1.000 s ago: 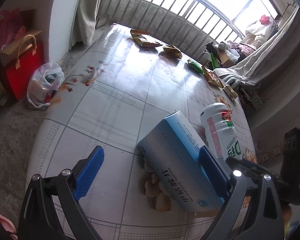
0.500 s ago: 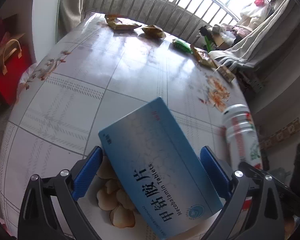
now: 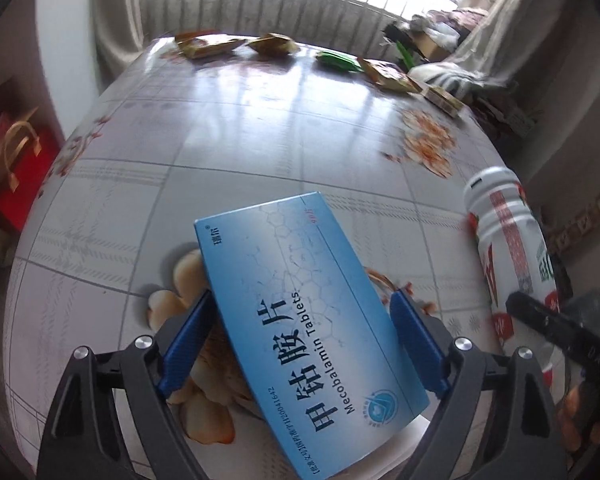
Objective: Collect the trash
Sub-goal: 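Lift the blue box with the left gripper while the right gripper lifts the bottle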
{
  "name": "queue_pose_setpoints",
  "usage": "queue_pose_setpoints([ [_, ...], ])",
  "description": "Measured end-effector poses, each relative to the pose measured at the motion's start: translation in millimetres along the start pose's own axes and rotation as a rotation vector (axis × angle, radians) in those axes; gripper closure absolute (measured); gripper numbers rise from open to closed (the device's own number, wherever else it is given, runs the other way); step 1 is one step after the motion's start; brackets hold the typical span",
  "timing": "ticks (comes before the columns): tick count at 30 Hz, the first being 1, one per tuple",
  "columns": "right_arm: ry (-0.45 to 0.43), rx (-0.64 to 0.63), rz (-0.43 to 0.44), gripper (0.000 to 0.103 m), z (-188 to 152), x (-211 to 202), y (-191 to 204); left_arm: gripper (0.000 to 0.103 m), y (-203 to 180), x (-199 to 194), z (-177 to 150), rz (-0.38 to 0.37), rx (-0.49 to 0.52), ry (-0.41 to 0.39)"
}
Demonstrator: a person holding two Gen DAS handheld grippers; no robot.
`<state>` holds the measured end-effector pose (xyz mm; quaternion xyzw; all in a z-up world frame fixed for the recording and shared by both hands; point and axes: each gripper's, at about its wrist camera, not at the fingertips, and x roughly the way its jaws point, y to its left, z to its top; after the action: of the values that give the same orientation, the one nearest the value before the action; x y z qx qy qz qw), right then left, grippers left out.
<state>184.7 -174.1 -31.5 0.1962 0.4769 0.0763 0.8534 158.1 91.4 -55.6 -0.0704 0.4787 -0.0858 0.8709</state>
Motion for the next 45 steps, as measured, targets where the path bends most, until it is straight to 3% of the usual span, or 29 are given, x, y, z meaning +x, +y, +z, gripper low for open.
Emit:
queue_pose_setpoints([
  [7, 0.024, 0.084, 0.052, 0.05, -18, -20, -25, 0.017, -44, -9, -20, -0.105, 0.309, 0.068],
  [11, 0.047, 0.144, 0.086, 0.05, -31, -32, -39, 0.017, -62, -13, -32, -0.132, 0.378, 0.107],
  [16, 0.048, 0.162, 0.086, 0.048, -38, -41, -44, 0.008, -68, -14, -37, -0.103, 0.344, 0.121],
  [26, 0.04, 0.183, 0.097, 0.041, -32, -41, -48, 0.007, -62, -16, -56, -0.029, 0.243, 0.136],
  [45, 0.04, 0.219, 0.069, 0.036, -29, -34, -48, 0.008, -76, -6, -61, 0.076, 0.276, 0.08],
])
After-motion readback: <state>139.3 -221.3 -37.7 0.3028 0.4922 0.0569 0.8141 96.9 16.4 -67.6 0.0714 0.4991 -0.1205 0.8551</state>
